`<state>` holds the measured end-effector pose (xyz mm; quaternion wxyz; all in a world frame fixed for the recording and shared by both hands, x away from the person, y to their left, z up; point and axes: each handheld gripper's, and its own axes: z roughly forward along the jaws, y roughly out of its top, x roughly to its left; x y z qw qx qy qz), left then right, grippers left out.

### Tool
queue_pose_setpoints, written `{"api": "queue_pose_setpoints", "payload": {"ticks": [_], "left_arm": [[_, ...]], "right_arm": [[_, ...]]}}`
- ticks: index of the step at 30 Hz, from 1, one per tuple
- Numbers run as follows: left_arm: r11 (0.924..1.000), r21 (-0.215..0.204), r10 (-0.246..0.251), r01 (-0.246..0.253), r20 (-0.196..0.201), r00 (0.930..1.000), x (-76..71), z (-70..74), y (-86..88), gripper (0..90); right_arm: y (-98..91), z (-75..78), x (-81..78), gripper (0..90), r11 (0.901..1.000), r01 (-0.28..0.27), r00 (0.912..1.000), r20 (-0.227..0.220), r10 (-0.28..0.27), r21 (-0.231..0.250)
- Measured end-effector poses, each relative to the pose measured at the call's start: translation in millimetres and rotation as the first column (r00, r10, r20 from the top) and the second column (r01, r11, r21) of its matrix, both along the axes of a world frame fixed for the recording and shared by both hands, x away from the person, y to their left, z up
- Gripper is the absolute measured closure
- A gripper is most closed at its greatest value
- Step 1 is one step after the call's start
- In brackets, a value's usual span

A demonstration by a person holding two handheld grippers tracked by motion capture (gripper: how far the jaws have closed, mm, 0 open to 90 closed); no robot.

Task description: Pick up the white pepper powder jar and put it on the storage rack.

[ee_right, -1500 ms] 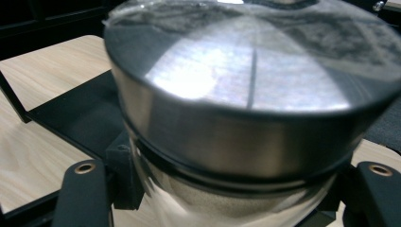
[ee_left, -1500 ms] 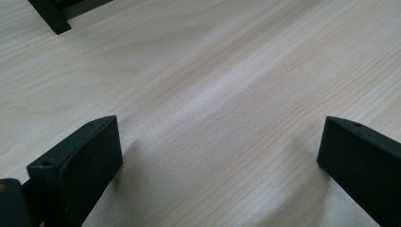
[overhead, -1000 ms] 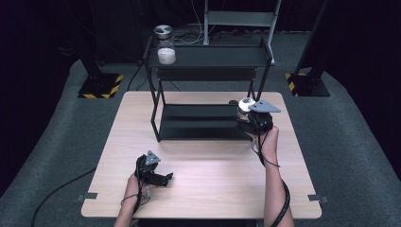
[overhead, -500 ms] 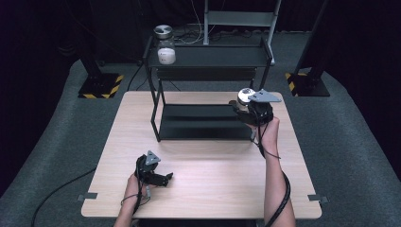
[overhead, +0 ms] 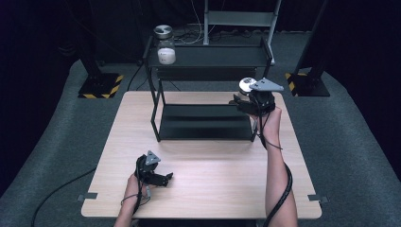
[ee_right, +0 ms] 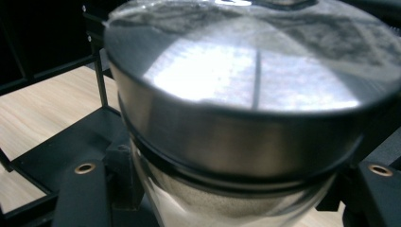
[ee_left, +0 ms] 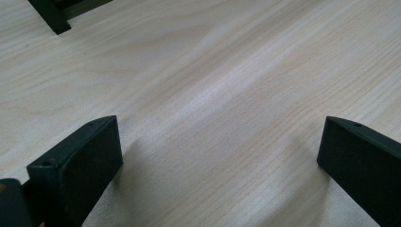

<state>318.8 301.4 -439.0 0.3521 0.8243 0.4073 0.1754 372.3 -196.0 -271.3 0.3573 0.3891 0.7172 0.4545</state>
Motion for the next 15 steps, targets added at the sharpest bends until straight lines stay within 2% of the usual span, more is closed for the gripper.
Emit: {"api": "queue_pose_setpoints", "payload": {"ticks": [15], "left_arm": [[1.0, 0.0, 0.0, 0.0, -0.001, 1.0, 0.0, 0.1, 0.0, 0.0]], "right_arm": [[-1.4, 30.3, 3.6, 30.0, 1.0, 0.007, 0.9995, 0.03, -0.007, -0.006]]}}
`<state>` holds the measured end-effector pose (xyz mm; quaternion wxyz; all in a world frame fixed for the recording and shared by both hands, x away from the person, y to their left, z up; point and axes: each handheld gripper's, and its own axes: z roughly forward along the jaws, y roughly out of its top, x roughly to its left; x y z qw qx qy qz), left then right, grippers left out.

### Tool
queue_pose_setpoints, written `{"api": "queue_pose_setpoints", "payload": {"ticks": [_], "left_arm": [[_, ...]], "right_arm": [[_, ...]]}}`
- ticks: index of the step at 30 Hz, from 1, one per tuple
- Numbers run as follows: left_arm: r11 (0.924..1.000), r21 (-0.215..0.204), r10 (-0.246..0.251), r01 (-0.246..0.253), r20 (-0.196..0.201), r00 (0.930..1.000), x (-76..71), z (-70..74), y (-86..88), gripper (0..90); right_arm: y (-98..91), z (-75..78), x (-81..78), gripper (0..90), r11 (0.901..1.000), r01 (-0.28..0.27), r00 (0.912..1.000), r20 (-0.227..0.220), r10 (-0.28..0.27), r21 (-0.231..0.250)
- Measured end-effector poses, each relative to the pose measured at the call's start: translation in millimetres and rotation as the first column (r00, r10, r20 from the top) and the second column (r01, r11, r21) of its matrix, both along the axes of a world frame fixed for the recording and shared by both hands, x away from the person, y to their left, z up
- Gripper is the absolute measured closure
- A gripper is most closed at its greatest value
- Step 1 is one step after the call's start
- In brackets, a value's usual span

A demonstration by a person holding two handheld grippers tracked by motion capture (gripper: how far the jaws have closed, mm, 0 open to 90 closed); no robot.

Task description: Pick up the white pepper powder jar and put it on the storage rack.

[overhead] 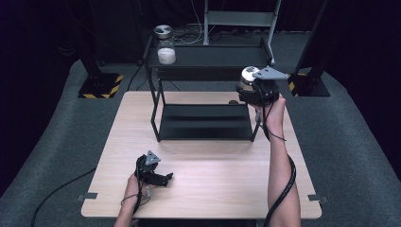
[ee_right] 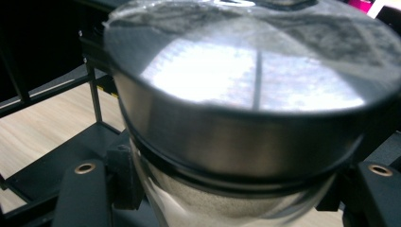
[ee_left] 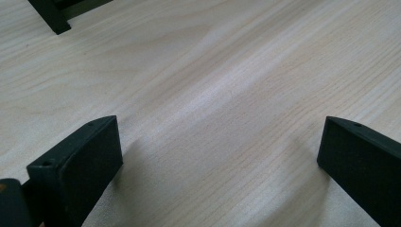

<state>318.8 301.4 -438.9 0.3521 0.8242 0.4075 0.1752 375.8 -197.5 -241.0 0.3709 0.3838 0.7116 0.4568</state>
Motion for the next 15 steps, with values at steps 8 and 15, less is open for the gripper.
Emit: {"api": "queue_pose_setpoints", "payload": {"ticks": [8, 15], "left_arm": [[1.0, 0.0, 0.0, 0.0, 0.0, 1.0, 0.0, 0.0, 0.0, 0.0], [1.0, 0.0, 0.0, 0.0, 0.0, 1.0, 0.0, -0.1, 0.0, 0.0]], "right_arm": [[-1.8, 17.2, 5.6, 30.0, 1.0, 0.005, 1.0, 0.0, -0.005, -0.002], [-0.3, 31.1, 12.4, 30.0, 1.0, 0.006, 1.0, 0.0, -0.006, -0.003]]}}
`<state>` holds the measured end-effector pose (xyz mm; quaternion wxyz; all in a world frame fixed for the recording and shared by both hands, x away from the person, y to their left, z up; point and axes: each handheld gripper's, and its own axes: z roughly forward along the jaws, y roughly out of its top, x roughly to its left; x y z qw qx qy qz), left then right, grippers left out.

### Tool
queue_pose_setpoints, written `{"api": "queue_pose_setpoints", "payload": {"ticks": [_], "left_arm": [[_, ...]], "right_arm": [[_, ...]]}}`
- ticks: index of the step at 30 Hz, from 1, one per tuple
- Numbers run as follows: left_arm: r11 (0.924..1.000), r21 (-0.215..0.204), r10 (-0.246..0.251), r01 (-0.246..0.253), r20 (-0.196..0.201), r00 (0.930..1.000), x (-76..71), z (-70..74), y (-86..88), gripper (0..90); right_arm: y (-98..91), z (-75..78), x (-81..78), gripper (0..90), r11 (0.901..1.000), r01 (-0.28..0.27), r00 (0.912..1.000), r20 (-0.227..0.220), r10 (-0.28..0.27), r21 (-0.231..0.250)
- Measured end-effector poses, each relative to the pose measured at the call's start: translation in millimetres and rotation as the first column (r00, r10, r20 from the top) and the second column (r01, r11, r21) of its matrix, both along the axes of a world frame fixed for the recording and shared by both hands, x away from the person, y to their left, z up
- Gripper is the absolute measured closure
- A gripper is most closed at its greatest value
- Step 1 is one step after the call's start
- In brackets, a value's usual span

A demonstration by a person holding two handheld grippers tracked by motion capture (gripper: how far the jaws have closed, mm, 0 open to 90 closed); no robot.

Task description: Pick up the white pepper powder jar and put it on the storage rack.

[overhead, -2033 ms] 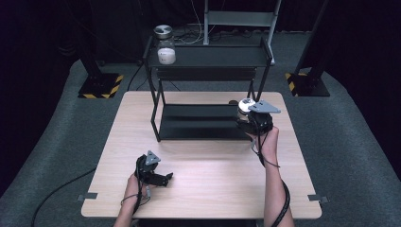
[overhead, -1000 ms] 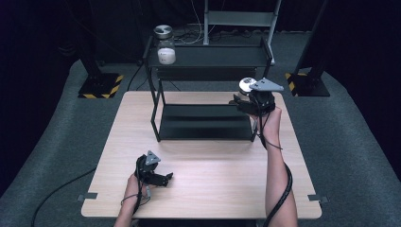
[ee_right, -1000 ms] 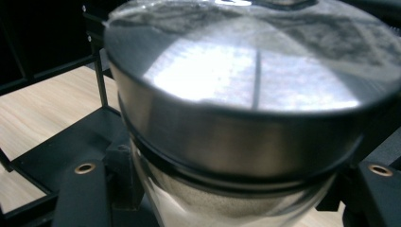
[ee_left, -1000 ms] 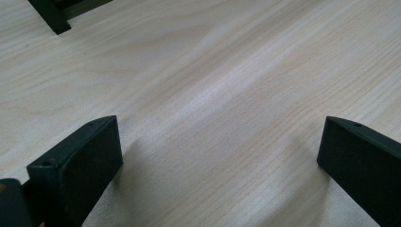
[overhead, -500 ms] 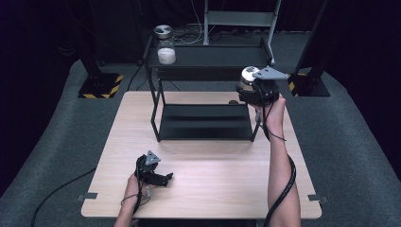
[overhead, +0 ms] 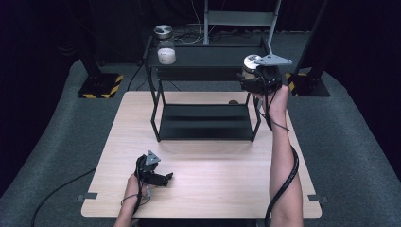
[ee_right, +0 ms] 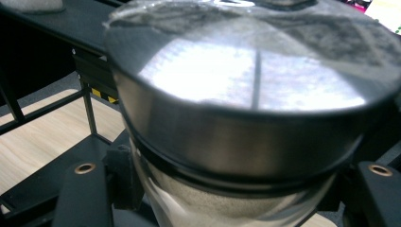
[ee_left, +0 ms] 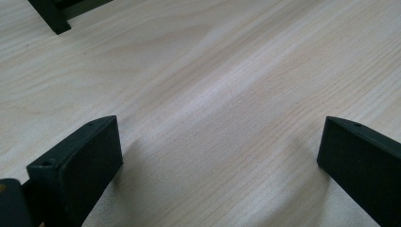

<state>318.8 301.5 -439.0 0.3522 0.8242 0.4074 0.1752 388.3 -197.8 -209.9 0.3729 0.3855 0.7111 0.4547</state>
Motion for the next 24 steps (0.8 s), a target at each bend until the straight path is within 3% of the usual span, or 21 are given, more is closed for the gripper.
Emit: {"api": "queue_pose_setpoints", "payload": {"ticks": [24], "left_arm": [[1.0, 0.0, 0.0, 0.0, 0.0, 1.0, 0.1, 0.1, 0.1, 0.0]], "right_arm": [[5.1, 33.1, 9.1, 30.0, 0.9993, 0.031, 0.9995, 0.011, -0.031, -0.019]]}}
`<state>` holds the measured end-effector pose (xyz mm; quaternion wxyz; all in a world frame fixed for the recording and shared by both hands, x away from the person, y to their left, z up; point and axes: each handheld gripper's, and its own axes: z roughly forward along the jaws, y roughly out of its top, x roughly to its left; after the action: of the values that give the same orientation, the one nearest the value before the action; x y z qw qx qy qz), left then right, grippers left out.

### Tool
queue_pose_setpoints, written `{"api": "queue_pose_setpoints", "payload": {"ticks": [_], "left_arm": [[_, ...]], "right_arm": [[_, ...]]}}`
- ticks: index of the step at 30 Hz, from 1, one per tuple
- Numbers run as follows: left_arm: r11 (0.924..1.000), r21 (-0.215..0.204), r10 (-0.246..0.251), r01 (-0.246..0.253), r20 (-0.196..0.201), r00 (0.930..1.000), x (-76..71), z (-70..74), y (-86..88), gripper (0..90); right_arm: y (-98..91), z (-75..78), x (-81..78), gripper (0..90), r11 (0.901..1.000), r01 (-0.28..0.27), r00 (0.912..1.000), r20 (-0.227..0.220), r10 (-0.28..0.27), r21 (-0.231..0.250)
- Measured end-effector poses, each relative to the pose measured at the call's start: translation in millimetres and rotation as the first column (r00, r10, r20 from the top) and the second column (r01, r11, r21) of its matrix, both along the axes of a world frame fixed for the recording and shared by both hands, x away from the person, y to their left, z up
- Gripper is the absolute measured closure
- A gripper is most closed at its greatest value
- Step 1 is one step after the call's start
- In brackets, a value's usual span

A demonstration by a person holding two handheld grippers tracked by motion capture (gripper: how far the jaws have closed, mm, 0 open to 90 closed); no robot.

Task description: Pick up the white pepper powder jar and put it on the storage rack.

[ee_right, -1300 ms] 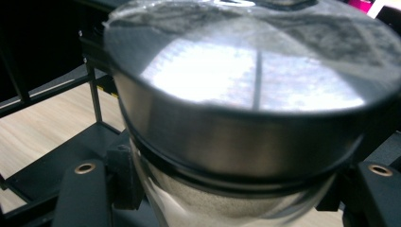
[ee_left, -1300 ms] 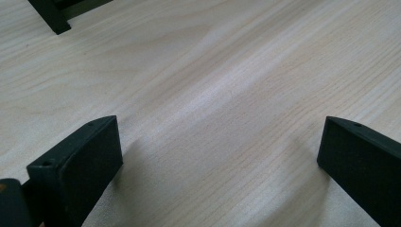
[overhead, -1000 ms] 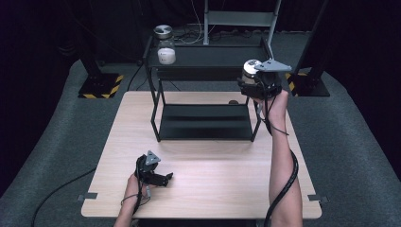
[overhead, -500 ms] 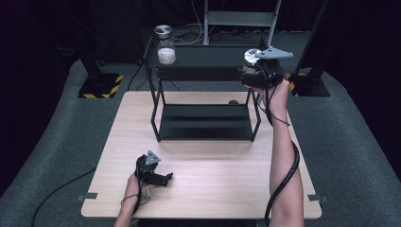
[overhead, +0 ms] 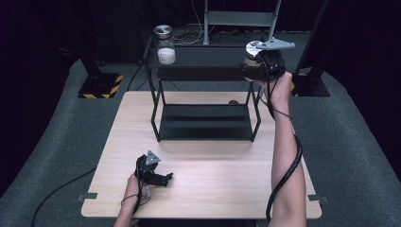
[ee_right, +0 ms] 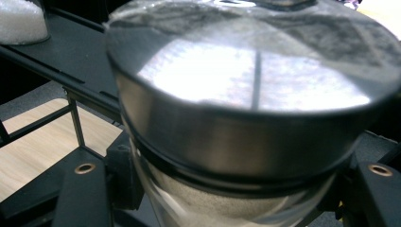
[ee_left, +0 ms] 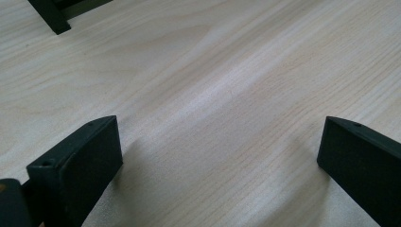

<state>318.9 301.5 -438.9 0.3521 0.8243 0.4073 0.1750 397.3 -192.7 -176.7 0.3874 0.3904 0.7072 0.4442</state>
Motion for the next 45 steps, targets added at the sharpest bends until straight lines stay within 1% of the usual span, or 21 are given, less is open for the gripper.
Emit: {"api": "queue_pose_setpoints", "payload": {"ticks": [7, 10, 16, 19, 25, 32, 39, 45], "left_arm": [[1.0, 0.0, 0.001, -0.001, 0.0, 1.0, 0.0, 0.0, -0.1, 0.0], [1.0, 0.0, 0.0, 0.0, 0.0, 1.0, 0.0, 0.0, 0.0, 0.0], [1.0, 0.0, 0.0, 0.0, -0.001, 1.0, 0.0, 0.0, 0.0, 0.0], [1.0, 0.0, 0.0, 0.0, -0.001, 1.0, 0.0, 0.0, 0.0, 0.0], [1.0, 0.0, 0.0, 0.0, 0.0, 1.0, 0.0, 0.0, 0.0, 0.0], [1.0, -0.001, 0.0, 0.0, 0.0, 1.0, 0.0, 0.0, 0.0, 0.0], [1.0, -0.001, 0.0, 0.0, 0.0, 1.0, 0.0, 0.0, 0.0, 0.0], [1.0, -0.001, 0.001, -0.001, -0.001, 1.0, 0.0, 0.0, 0.0, 0.0]], "right_arm": [[3.9, 11.6, 4.6, 30.0, 0.9999, 0.003, 1.0, 0.0, -0.003, -0.012], [5.5, 17.3, 9.4, 30.0, 0.9999, 0.007, 1.0, -0.006, -0.007, -0.009], [9.0, 23.9, 19.4, 30.0, 0.9999, 0.013, 0.9998, -0.018, -0.013, -0.007], [12.0, 25.9, 23.2, 30.0, 0.9998, 0.015, 0.9997, -0.021, -0.015, -0.016], [15.4, 28.8, 34.6, 30.0, 0.9996, 0.022, 0.999, -0.038, -0.023, -0.015], [18.5, 32.0, 49.9, 30.0, 0.9996, 0.027, 0.9978, -0.061, -0.026, 0.006], [23.9, 35.6, 62.5, 30.0, 0.9994, 0.034, 0.9963, -0.079, -0.034, 0.009], [27.7, 36.5, 74.0, 30.0, 0.9988, 0.042, 0.9941, -0.101, -0.04, 0.026]]}}
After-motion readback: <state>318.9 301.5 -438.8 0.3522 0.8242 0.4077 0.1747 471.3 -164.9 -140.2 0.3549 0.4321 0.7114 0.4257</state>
